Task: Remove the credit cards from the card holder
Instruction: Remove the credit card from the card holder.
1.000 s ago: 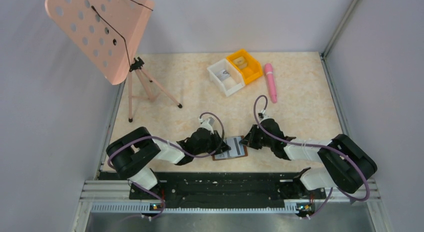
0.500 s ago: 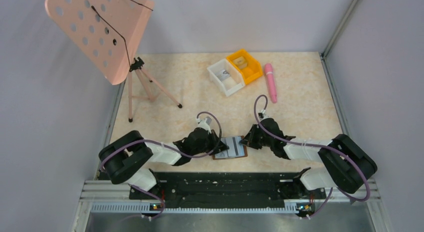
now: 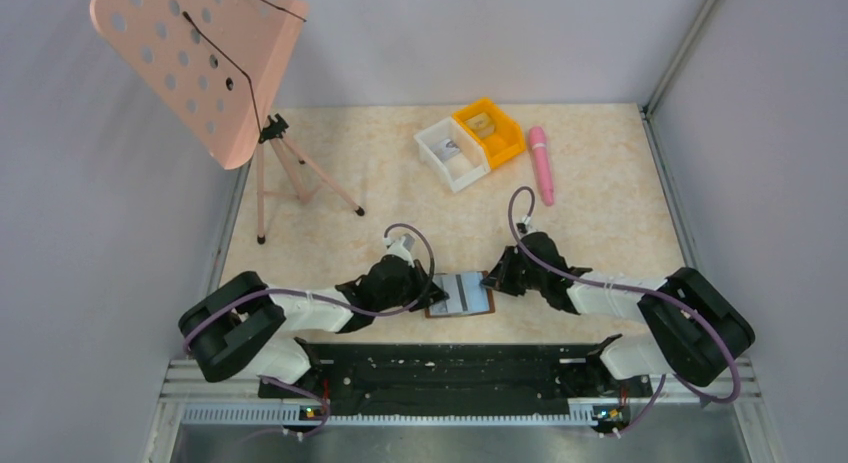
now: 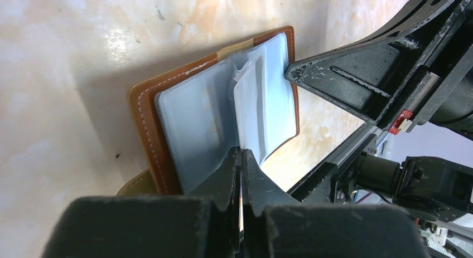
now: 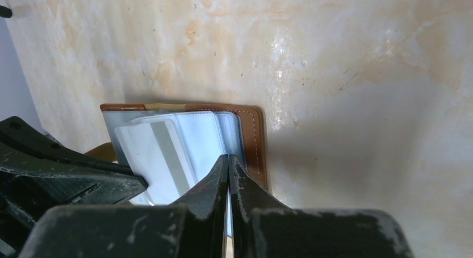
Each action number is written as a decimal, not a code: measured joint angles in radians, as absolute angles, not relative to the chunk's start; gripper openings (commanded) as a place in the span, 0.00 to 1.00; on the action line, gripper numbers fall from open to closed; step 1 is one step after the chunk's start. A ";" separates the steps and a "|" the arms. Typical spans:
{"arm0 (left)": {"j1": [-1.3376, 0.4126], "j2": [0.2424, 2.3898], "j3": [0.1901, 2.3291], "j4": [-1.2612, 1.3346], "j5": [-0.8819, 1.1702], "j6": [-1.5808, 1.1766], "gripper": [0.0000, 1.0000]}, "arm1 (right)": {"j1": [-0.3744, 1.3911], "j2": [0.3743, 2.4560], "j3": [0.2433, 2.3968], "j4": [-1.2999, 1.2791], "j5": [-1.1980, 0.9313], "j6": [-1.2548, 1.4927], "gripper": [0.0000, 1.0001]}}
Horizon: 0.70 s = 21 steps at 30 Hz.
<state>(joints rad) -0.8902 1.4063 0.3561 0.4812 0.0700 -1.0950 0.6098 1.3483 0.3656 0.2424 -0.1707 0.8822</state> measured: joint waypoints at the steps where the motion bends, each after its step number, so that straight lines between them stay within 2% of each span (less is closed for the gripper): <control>1: -0.889 1.393 0.356 0.463 0.065 -1.091 0.00 | 0.607 1.348 0.368 0.238 -0.171 0.879 0.00; 21: -0.813 1.315 0.393 0.288 0.114 -1.016 0.00 | 0.587 1.309 0.403 0.100 -0.133 0.793 0.00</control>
<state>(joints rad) -0.8135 1.3151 0.3927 0.2878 0.1139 -1.0164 0.5869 1.3094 0.4030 0.1001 -0.1333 0.7929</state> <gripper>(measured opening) 0.011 0.003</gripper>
